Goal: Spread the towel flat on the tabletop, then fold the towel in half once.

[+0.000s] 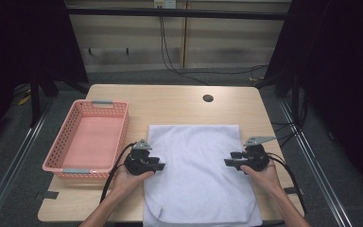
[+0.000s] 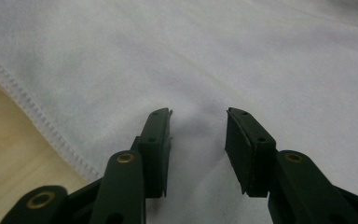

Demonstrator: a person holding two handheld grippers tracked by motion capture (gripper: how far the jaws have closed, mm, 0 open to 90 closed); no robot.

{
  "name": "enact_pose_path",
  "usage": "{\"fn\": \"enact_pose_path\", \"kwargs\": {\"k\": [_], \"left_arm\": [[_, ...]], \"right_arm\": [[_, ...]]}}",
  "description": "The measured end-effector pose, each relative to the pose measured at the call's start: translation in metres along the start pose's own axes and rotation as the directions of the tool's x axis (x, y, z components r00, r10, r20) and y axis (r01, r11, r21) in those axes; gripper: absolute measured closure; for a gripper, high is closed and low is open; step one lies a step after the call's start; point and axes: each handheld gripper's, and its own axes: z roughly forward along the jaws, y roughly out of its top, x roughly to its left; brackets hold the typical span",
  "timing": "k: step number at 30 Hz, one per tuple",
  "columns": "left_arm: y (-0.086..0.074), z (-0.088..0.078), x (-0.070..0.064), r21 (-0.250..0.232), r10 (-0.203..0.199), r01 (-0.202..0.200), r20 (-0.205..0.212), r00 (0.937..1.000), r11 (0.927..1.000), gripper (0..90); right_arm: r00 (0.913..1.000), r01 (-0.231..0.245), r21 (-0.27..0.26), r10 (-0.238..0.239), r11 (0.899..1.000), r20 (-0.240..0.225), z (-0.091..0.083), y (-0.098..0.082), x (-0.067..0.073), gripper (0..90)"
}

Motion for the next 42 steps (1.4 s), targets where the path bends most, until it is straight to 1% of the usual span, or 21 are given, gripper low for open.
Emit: {"fn": "enact_pose_path", "kwargs": {"k": [3,4,6,8,13,18,20,23,24,27,28,29,31,32,34,35,36,37,39,40,42], "left_arm": [[0.000,0.000,0.002,0.003,-0.005,0.005,0.015,0.9999,1.0000,59.9],[-0.001,0.000,0.001,0.004,0.008,-0.008,0.006,1.0000,1.0000,60.1],[-0.003,0.000,-0.002,-0.004,0.020,-0.020,-0.015,0.9997,0.9998,61.6],[-0.003,0.000,-0.006,0.003,0.031,-0.030,-0.025,0.9992,0.9995,61.6],[-0.011,-0.003,-0.015,0.001,0.055,-0.055,0.011,0.9984,0.9985,64.3],[-0.022,-0.011,-0.027,0.010,0.054,-0.055,0.055,0.9970,0.9984,68.1],[-0.026,-0.014,-0.035,0.013,0.050,-0.051,0.058,0.9970,0.9986,69.8],[-0.031,-0.019,-0.047,0.047,0.064,-0.068,0.074,0.9952,0.9966,69.9],[-0.034,-0.021,-0.051,0.048,0.075,-0.078,0.069,0.9948,0.9958,70.5],[-0.041,-0.027,-0.062,0.065,0.077,-0.083,0.089,0.9931,0.9944,70.5],[-0.044,-0.029,-0.066,0.063,0.076,-0.082,0.093,0.9928,0.9946,70.5],[-0.047,-0.031,-0.069,0.072,0.057,-0.064,0.102,0.9932,0.9953,70.4],[-0.052,-0.036,-0.083,0.092,0.099,-0.107,0.085,0.9914,0.9900,70.4],[-0.054,-0.036,-0.087,0.087,0.094,-0.102,0.090,0.9914,0.9909,70.2],[-0.057,-0.039,-0.092,0.088,0.108,-0.115,0.087,0.9904,0.9894,69.5],[-0.055,-0.040,-0.091,0.101,0.123,-0.133,0.106,0.9868,0.9860,66.2],[-0.052,-0.040,-0.089,0.093,0.118,-0.129,0.109,0.9870,0.9873,65.7],[-0.048,-0.040,-0.084,0.073,0.115,-0.122,0.095,0.9888,0.9898,65.2],[-0.038,-0.041,-0.071,0.030,0.069,-0.071,0.084,0.9941,0.9970,63.8],[-0.031,-0.041,-0.065,0.012,0.073,-0.074,0.069,0.9949,0.9972,63.2],[-0.020,-0.040,-0.052,-0.015,0.064,-0.064,0.031,0.9975,0.9978,62.9]], "right_arm": [[0.9998,0.007,0.041,-0.008,0.999,0.018,0.009,0.001,0.000,51.1],[0.9994,0.023,0.037,-0.024,0.999,0.024,0.011,-0.001,0.001,51.0],[0.9990,0.014,0.044,-0.016,0.999,0.041,0.008,-0.003,0.005,51.0],[0.9979,0.045,0.045,-0.047,0.998,0.043,0.005,-0.008,0.008,51.0],[0.9988,0.044,0.063,-0.045,0.997,0.018,-0.008,-0.019,0.012,51.2],[0.9986,0.051,0.078,-0.052,0.996,0.007,-0.017,-0.027,0.020,51.2],[0.9992,0.040,0.083,-0.039,0.996,-0.009,-0.023,-0.033,0.024,51.2],[0.9988,0.044,0.089,-0.042,0.995,-0.025,-0.033,-0.045,0.035,51.2],[0.9986,0.045,0.095,-0.043,0.994,-0.030,-0.037,-0.049,0.038,51.2],[0.9980,0.051,0.104,-0.046,0.993,-0.044,-0.046,-0.059,0.050,51.3],[0.9973,0.058,0.114,-0.052,0.992,-0.052,-0.050,-0.062,0.053,51.3],[0.9969,0.052,0.121,-0.044,0.991,-0.065,-0.053,-0.065,0.055,51.4],[0.9949,0.061,0.125,-0.051,0.990,-0.087,-0.058,-0.072,0.062,51.4],[0.9940,0.069,0.145,-0.055,0.987,-0.095,-0.061,-0.073,0.066,51.6],[0.9941,0.065,0.137,-0.052,0.988,-0.095,-0.063,-0.076,0.069,56.5],[0.9958,0.063,0.133,-0.053,0.989,-0.075,-0.065,-0.075,0.067,55.3],[0.9981,0.044,0.099,-0.040,0.994,-0.047,-0.067,-0.073,0.063,54.8],[0.9993,0.029,0.051,-0.028,0.998,-0.023,-0.070,-0.069,0.057,54.0],[0.9994,0.006,-0.029,-0.005,1.000,0.034,-0.077,-0.059,0.041,52.9],[0.9982,-0.007,-0.059,0.011,0.998,0.060,-0.079,-0.055,0.031,51.1],[0.9949,-0.038,-0.073,0.044,0.997,0.090,-0.076,-0.047,0.012,47.5]]}}
